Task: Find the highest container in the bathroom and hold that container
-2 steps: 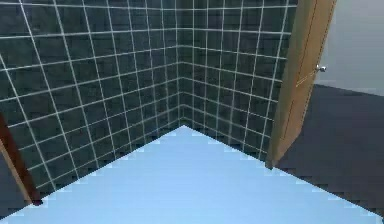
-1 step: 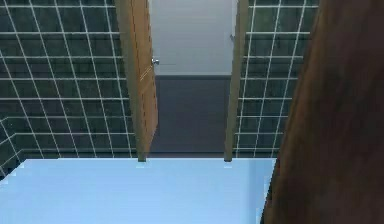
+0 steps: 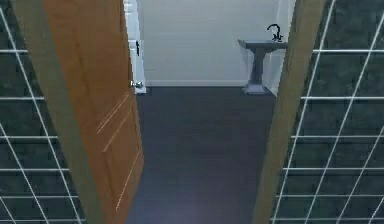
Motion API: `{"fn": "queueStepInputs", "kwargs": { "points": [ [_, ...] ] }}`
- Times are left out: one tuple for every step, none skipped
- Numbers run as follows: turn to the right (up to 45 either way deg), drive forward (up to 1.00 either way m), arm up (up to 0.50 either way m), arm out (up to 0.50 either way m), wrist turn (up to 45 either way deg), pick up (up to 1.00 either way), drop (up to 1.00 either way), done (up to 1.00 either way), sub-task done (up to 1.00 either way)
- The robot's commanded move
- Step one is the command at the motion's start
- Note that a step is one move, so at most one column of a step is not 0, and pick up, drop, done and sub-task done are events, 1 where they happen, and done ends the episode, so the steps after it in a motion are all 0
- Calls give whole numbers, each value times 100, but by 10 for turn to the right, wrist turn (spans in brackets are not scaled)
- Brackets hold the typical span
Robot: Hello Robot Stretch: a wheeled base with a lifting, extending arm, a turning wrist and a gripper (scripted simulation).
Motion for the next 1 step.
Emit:
{"fn": "queueStepInputs", "kwargs": {
  "points": [
    [0,100,0,0,0,0,0,0,0]
  ]
}}
